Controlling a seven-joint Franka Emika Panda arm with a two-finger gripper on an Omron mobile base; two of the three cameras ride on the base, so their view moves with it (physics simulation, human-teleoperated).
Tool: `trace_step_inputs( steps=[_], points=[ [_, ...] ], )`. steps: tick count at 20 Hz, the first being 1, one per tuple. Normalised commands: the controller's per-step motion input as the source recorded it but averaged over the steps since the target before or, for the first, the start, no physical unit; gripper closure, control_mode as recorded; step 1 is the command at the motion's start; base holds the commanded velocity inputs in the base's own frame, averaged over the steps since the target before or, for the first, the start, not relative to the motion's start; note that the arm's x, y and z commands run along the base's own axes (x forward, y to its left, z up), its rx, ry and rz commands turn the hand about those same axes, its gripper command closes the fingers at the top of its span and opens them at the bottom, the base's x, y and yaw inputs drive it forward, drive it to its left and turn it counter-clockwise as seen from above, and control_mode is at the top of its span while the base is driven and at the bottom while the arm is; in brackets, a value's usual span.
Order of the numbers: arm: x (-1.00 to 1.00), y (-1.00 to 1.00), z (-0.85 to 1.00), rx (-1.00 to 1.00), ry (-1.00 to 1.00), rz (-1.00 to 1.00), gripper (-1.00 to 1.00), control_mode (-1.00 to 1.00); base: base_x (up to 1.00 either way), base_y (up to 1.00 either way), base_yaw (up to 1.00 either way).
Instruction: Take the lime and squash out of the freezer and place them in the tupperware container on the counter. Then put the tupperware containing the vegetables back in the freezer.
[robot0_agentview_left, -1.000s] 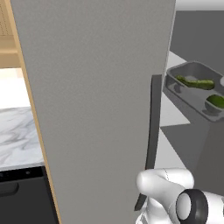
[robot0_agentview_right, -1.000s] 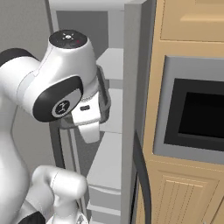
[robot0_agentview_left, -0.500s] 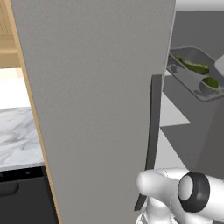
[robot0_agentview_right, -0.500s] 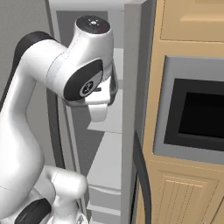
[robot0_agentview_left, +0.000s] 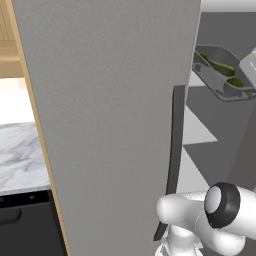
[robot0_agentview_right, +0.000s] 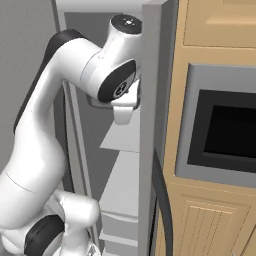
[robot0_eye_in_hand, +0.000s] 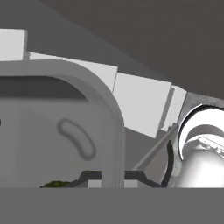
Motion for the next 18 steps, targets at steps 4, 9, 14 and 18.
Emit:
trace_step_inputs(
  steps=[4,9,14,18],
  points=[
    [0.75,0.00,0.00,0.01,0.00,-0.03,1.00,-1.00,0.00,0.00,0.00],
    [0.83,0.00,0.00,0.00,0.00,0.00,1.00,-1.00,0.00,0.00,0.00],
    [0.94,-0.03,0.00,0.00,-0.02,0.00,1.00,-1.00,0.00,0.00,0.00],
    [0.90,-0.15,0.00,0.00,-0.04,0.00,1.00,-1.00,0.00,0.00,0.00]
  ],
)
